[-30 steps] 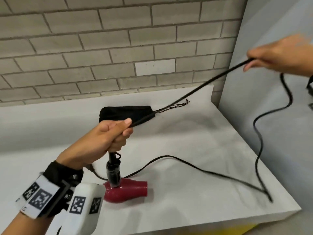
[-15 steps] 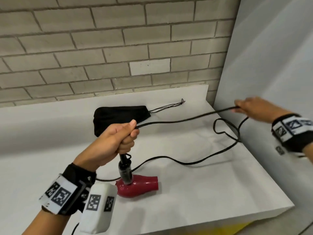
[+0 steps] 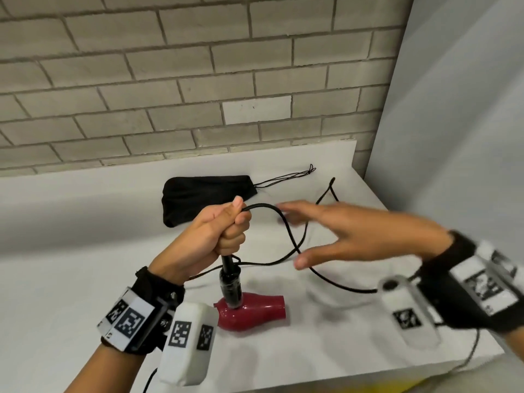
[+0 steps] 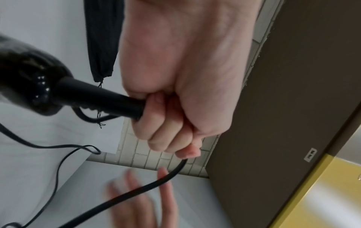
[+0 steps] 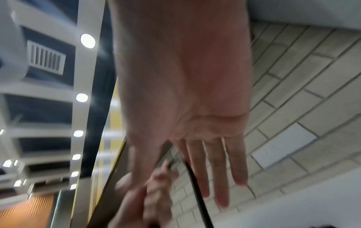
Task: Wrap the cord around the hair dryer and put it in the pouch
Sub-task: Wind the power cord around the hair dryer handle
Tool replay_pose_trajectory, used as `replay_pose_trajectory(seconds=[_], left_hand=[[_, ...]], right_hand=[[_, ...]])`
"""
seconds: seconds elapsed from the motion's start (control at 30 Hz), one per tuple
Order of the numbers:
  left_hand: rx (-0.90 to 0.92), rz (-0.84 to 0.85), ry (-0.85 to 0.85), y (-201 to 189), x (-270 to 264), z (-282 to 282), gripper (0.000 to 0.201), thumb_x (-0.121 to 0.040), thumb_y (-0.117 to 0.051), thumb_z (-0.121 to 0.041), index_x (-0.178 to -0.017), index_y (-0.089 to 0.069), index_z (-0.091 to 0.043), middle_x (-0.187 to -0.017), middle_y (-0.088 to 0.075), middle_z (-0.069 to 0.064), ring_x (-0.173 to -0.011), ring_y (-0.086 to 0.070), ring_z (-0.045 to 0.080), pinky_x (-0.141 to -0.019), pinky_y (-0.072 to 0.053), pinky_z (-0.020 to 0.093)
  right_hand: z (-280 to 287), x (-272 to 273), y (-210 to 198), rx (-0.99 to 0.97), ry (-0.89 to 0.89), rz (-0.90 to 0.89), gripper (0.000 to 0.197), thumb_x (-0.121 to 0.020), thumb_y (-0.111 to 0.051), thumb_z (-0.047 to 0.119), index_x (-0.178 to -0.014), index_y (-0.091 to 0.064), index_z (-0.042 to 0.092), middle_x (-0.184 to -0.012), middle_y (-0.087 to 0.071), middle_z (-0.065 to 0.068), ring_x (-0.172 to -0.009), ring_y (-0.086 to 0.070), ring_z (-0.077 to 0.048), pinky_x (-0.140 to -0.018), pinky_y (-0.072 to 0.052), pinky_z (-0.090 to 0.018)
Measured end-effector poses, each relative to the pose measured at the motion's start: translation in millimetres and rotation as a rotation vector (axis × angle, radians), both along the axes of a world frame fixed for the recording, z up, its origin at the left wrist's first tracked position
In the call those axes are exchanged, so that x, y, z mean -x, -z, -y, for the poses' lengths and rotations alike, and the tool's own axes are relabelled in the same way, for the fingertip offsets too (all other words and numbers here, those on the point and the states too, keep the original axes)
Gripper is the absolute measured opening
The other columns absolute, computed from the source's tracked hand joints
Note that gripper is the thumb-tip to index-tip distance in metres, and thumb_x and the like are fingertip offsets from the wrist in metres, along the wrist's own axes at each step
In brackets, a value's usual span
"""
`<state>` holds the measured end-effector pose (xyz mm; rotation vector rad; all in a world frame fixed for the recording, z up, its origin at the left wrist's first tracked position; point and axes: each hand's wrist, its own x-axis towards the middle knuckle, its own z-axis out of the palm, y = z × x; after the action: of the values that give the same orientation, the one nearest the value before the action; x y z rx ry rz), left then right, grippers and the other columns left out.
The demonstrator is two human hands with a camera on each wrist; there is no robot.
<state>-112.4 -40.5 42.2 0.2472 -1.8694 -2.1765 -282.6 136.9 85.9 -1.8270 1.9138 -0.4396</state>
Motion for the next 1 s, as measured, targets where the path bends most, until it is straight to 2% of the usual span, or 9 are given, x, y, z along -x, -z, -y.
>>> replay_pose_trajectory(seconds=[0.07, 0.13, 0.3, 0.43, 0.5, 0.63, 0.77, 0.87, 1.0], left_hand=[[-0.027, -0.043, -0.019, -1.1, -1.8, 3.0, 0.037, -0.093, -0.043, -0.043, -0.063, -0.048, -0.022, -0.052, -0.026, -0.014, -0.041, -0.018, 0.000, -0.037, -0.017, 0.013], [-0.076, -0.073, -0.068, -2.9, -4.8, 7.2, 0.040, -0.096, -0.035, -0.038, -0.062, -0.048, -0.023, -0.051, -0.025, -0.014, -0.042, -0.013, 0.003, -0.037, -0.014, 0.015], [-0.148, -0.115, -0.133, -8.7, -4.5, 12.3, 0.044, -0.098, -0.029, -0.033, -0.060, -0.048, -0.023, -0.055, -0.014, -0.007, -0.044, -0.008, 0.006, -0.037, -0.010, 0.017], [-0.136, -0.102, -0.112, -7.7, 0.4, 8.3, 0.043, -0.096, -0.032, -0.036, -0.059, -0.049, -0.024, -0.055, -0.014, -0.007, -0.044, -0.007, 0.006, -0.037, -0.009, 0.017], [-0.143, -0.096, -0.118, -6.3, 2.6, 5.9, 0.043, -0.096, -0.032, -0.035, -0.059, -0.049, -0.023, -0.056, -0.013, -0.007, -0.044, -0.007, 0.006, -0.037, -0.009, 0.017], [-0.190, -0.114, -0.167, -5.8, 6.9, 5.4, 0.043, -0.099, -0.030, -0.033, -0.061, -0.048, -0.021, -0.056, -0.012, -0.007, -0.045, -0.006, 0.007, -0.039, -0.007, 0.019], [-0.189, -0.108, -0.162, -2.1, 11.9, 3.4, 0.038, -0.100, -0.029, -0.032, -0.068, -0.044, -0.018, -0.054, -0.016, -0.009, -0.045, -0.008, 0.007, -0.039, -0.009, 0.019], [-0.150, -0.078, -0.117, 3.3, 18.6, -4.2, 0.034, -0.099, -0.032, -0.032, -0.070, -0.044, -0.017, -0.052, -0.023, -0.011, -0.046, -0.010, 0.007, -0.040, -0.011, 0.019], [-0.065, 0.006, -0.075, 7.2, 24.5, -14.6, 0.031, -0.098, -0.035, -0.032, -0.073, -0.044, -0.017, -0.054, -0.021, -0.008, -0.042, -0.020, 0.006, -0.043, -0.014, 0.021]], right_hand=[[5.5, -8.8, 31.0, 0.112, 0.035, 0.100, 0.035, -0.092, -0.052, 0.041, -0.125, -0.045, 0.029, -0.094, -0.066, 0.014, -0.083, -0.065, 0.001, -0.078, -0.049, -0.015], [-3.9, -2.1, 55.1, 0.157, 0.100, 0.189, 0.014, -0.098, -0.044, 0.032, -0.102, -0.056, 0.026, -0.069, -0.058, 0.013, -0.062, -0.057, -0.005, -0.065, -0.046, -0.018], [-34.2, -0.2, 103.7, 0.035, 0.124, 0.230, 0.030, -0.081, -0.054, 0.062, -0.101, -0.048, 0.042, -0.109, -0.047, 0.017, -0.105, -0.053, -0.003, -0.095, -0.045, -0.022], [-32.7, 0.7, 125.8, 0.163, 0.434, 0.277, 0.050, -0.075, -0.069, 0.053, -0.111, -0.033, 0.050, -0.107, -0.047, 0.013, -0.088, -0.058, -0.007, -0.078, -0.051, -0.023], [-30.1, -2.5, 134.6, 0.232, 0.396, 0.062, 0.037, -0.087, -0.059, 0.044, -0.121, -0.045, 0.042, -0.103, -0.042, 0.015, -0.093, -0.050, -0.003, -0.079, -0.043, -0.018], [-31.3, -22.5, 147.3, 0.354, 0.301, -0.225, 0.010, -0.094, -0.054, 0.019, -0.103, -0.053, 0.024, -0.096, -0.046, 0.012, -0.078, -0.049, -0.007, -0.070, -0.043, -0.021], [-38.5, -38.0, 141.9, 0.261, 0.324, -0.344, 0.051, -0.064, -0.065, -0.012, -0.095, -0.049, 0.025, -0.081, -0.051, 0.009, -0.053, -0.040, -0.008, -0.041, -0.030, -0.017], [-35.5, -51.0, 124.9, 0.240, 0.231, -0.526, 0.052, -0.042, -0.062, -0.007, -0.082, -0.052, 0.025, -0.062, -0.052, 0.011, -0.042, -0.029, -0.011, -0.041, 0.000, -0.015], [-26.6, -66.9, 93.6, 0.282, 0.035, -0.523, 0.040, -0.054, -0.032, 0.004, -0.077, -0.054, 0.028, -0.062, -0.060, 0.014, -0.041, -0.049, -0.010, -0.041, 0.000, -0.017]])
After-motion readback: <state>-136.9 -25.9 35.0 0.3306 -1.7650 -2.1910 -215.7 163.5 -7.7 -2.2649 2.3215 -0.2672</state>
